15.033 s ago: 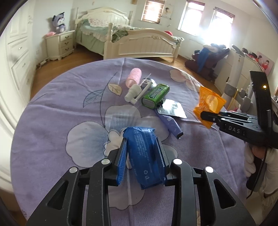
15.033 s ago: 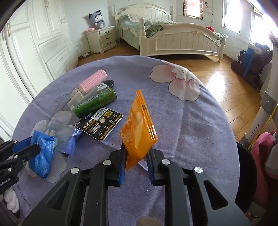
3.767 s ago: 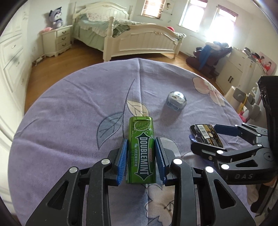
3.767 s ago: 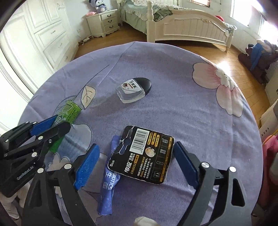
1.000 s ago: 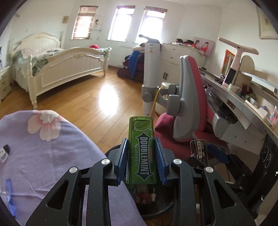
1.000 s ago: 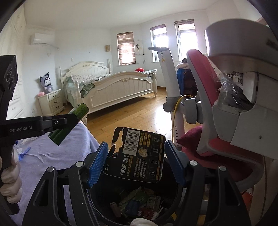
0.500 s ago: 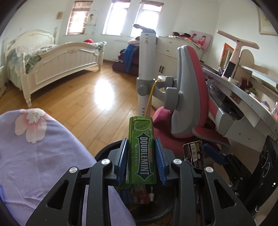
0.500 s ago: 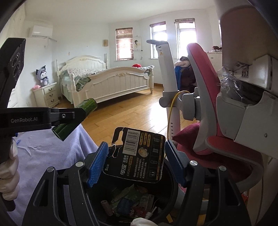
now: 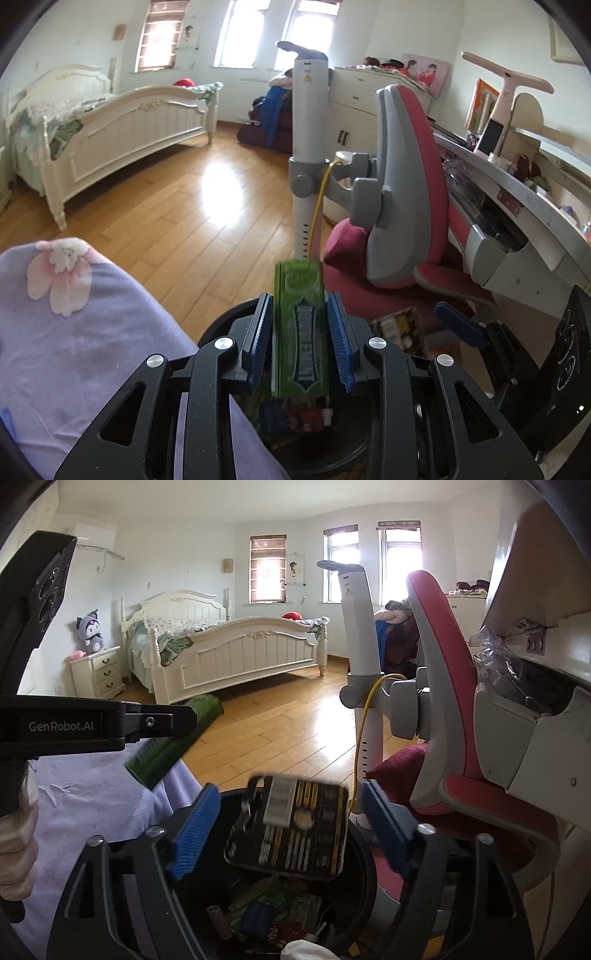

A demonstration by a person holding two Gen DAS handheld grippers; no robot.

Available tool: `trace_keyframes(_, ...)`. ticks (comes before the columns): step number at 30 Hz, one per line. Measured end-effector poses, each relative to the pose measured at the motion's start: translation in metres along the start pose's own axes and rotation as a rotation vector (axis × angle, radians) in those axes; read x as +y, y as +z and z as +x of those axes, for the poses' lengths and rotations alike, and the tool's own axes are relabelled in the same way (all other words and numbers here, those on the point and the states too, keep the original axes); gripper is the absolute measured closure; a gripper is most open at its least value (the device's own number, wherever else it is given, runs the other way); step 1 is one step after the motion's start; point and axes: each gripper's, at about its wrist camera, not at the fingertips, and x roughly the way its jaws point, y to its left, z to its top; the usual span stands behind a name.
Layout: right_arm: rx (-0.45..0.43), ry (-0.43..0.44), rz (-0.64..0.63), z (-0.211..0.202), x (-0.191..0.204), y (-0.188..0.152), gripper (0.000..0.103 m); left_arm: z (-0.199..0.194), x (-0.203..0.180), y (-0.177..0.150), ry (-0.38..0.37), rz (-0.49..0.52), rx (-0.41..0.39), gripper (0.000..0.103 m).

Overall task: Collect trash
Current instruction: 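Open both tools to drop the gum pack and battery card into the bin, then grasp the white eye-drop bottle with the left tool while the right tool grasps the blue sachet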

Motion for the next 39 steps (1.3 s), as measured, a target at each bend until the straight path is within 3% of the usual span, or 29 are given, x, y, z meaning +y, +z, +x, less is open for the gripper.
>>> trace_keyframes(1, -0.003, 0.001, -0.003, -0.001, 0.000, 0.000, 0.013, -0.005, -0.002, 0.003, 0.012, 0.013, -0.019, 0.045)
trace_keyframes(3, 0.001, 0.004, -0.009, -0.002, 0.001, 0.000, 0.013, -0.017, -0.001, 0.007, 0.024, 0.022, -0.063, 0.037)
trace_keyframes(12, 0.003, 0.071, -0.013, -0.011, 0.027, 0.008, 0.013, -0.074, 0.031, 0.010, 0.091, -0.004, -0.127, 0.037)
trace_keyframes(15, -0.006, 0.110, -0.030, -0.014, 0.043, 0.017, 0.013, -0.098, 0.050, 0.004, 0.147, -0.023, -0.152, 0.026)
trace_keyframes(20, -0.026, 0.180, -0.057, -0.020, 0.079, 0.031, 0.013, -0.133, 0.092, -0.009, 0.234, -0.077, -0.165, 0.018)
trace_keyframes(26, -0.025, 0.270, -0.117, -0.021, 0.129, 0.041, 0.013, -0.167, 0.146, -0.029, 0.349, -0.113, -0.151, 0.017)
trace_keyframes(28, -0.023, 0.292, -0.135, -0.022, 0.144, 0.043, 0.005, -0.177, 0.163, -0.036, 0.378, -0.131, -0.145, 0.012)
trace_keyframes(35, 0.053, 0.388, -0.197, -0.018, 0.193, 0.049, 0.005, -0.194, 0.214, -0.058, 0.450, -0.188, -0.122, 0.009)
trace_keyframes(39, 0.120, 0.437, -0.231, -0.012, 0.218, 0.048, 0.005, -0.194, 0.251, -0.067, 0.429, -0.251, -0.081, 0.009)
